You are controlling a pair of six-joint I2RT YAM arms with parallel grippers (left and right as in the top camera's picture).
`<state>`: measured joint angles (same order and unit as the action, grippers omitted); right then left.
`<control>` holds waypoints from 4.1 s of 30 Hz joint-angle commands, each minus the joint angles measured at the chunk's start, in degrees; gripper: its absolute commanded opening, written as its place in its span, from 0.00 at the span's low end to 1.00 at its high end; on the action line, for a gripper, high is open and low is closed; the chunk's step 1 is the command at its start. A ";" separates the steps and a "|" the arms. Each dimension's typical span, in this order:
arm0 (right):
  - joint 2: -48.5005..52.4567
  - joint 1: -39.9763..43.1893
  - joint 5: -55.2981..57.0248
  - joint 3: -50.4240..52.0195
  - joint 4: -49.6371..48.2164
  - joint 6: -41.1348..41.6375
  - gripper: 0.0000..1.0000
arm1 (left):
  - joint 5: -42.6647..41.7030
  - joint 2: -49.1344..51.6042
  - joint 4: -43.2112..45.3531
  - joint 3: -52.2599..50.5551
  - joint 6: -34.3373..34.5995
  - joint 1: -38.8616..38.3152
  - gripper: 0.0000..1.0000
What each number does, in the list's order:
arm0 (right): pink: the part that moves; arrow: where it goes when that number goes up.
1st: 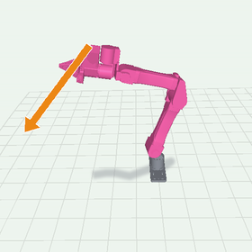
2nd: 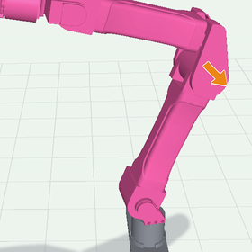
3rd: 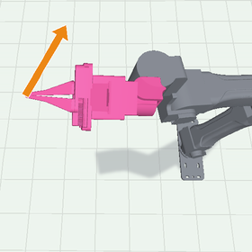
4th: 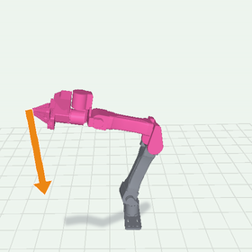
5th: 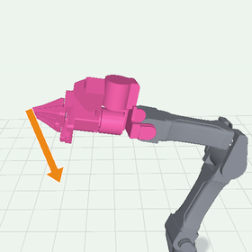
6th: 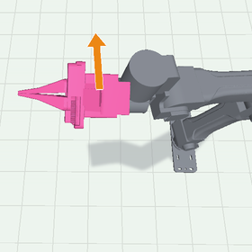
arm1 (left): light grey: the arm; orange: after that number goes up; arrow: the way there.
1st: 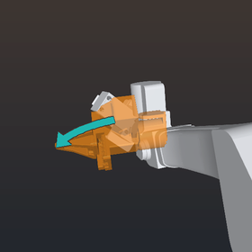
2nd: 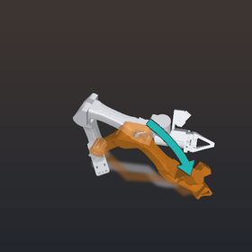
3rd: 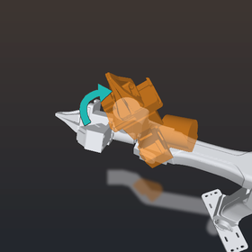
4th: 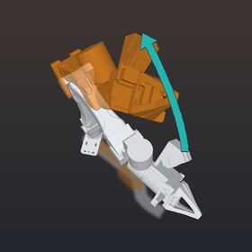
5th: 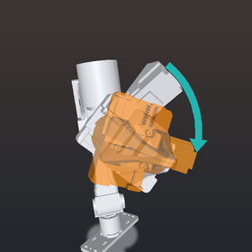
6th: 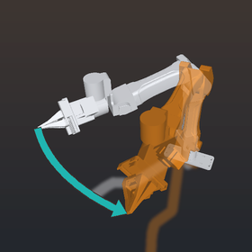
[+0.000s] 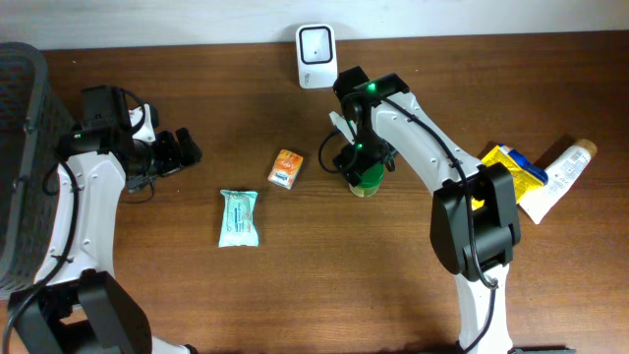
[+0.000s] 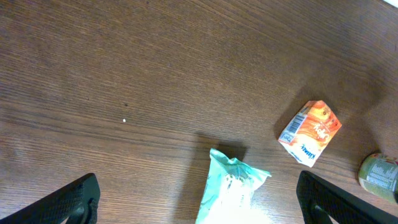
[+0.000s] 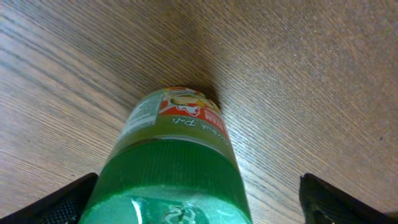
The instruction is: Scan the item barcode
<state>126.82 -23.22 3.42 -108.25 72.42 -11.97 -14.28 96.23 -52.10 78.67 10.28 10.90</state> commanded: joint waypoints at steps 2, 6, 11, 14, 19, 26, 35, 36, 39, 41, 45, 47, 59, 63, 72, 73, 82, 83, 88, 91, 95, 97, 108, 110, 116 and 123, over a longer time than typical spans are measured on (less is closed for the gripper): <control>0.33 0.00 -5.16 2.27 -1.57 0.74 0.81 | 0.20 0.85 -0.04 -0.22 -0.11 0.15 0.99; 0.33 0.07 -4.85 3.58 -1.73 1.97 0.68 | 0.20 0.85 -0.04 -0.22 -0.09 0.15 0.99; 0.31 0.07 1.33 3.26 -1.68 10.34 0.68 | 0.20 0.85 -0.04 -0.22 -0.11 0.15 0.99; 0.28 0.07 2.64 1.75 -1.29 20.48 0.68 | 0.20 0.85 -0.04 -0.22 -0.09 0.15 0.99; 0.28 0.00 -1.07 0.11 -2.58 42.01 0.64 | 0.20 0.85 -0.04 -0.22 -0.11 0.15 0.99; 0.31 0.00 -5.14 0.33 -9.33 62.23 0.64 | 0.20 0.85 -0.04 -0.22 -0.11 0.15 0.99; 0.31 -1.95 -4.04 0.33 -9.84 55.78 0.89 | 0.20 0.85 -0.04 -0.22 -0.11 0.15 0.99; 0.31 -1.95 -4.07 0.33 -9.79 52.15 0.91 | 0.20 0.85 -0.04 -0.22 -0.11 0.15 0.99; 0.28 -0.61 -4.09 -0.83 -7.39 42.10 0.99 | 0.20 0.85 -0.04 -0.22 -0.11 0.15 0.99; 0.28 1.31 -4.07 -4.57 -3.56 30.42 0.99 | 0.20 0.85 -0.04 -0.22 -0.11 0.15 0.99; 0.28 3.04 -4.15 -6.14 -2.54 20.63 1.00 | 0.20 0.85 -0.04 -0.22 -0.09 0.15 0.99; 0.42 2.95 -4.74 -5.57 -2.78 17.99 1.00 | 0.20 0.85 -0.04 -0.22 -0.11 0.15 0.99; 4.94 1.22 -2.25 -5.16 -1.53 24.59 0.84 | 0.20 0.85 -0.04 -0.22 -0.11 0.15 0.99; 5.01 1.16 -2.14 -5.14 -0.96 29.09 0.81 | 0.20 0.85 -0.04 -0.22 -0.09 0.15 0.99; 5.03 1.55 -2.99 -5.14 3.10 29.49 0.71 | 0.20 0.85 -0.04 -0.22 -0.11 0.15 0.99; 5.03 1.53 -3.15 -5.14 3.63 29.49 0.70 | 0.20 0.85 -0.04 -0.22 -0.11 0.15 0.99; 5.01 6.29 -16.31 -5.25 -0.39 28.59 0.48 | 0.20 0.85 -0.04 -0.22 -0.09 0.15 0.99; 5.01 6.91 -16.31 -5.22 -1.27 27.04 0.52 | 0.20 0.85 -0.04 -0.22 -0.11 0.15 0.99; 5.03 7.54 -16.26 -5.22 -3.32 20.70 0.69 | 0.20 0.85 -0.04 -0.22 -0.11 0.15 0.99; 5.03 6.36 -14.29 -5.22 -3.72 20.55 0.72 | 0.20 0.85 -0.04 -0.22 -0.09 0.15 0.99; 5.03 4.81 -11.58 -5.22 -3.48 20.55 0.77 | 0.20 0.85 -0.04 -0.22 -0.11 0.15 0.99; 5.03 4.35 -6.86 -5.22 -4.74 20.50 0.82 | 0.20 0.85 -0.04 -0.22 -0.11 0.15 0.99; 5.03 4.37 -6.01 -5.22 -9.70 17.94 0.98 | 0.20 0.85 -0.04 -0.22 -0.11 0.15 0.99; 5.05 4.31 -5.95 -5.11 -10.80 17.94 0.95 | 0.20 0.85 -0.04 -0.22 -0.11 0.15 0.99; 5.05 4.26 -5.75 -5.01 -12.70 18.43 0.74 | 0.20 0.85 -0.04 -0.22 -0.09 0.15 0.99; 5.05 4.46 -5.75 -2.12 -12.92 19.98 0.75 | 0.20 0.85 -0.04 -0.22 -0.11 0.15 0.99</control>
<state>131.37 -18.90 -2.22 -112.53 59.51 6.66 -14.28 96.23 -52.12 78.63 10.28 10.90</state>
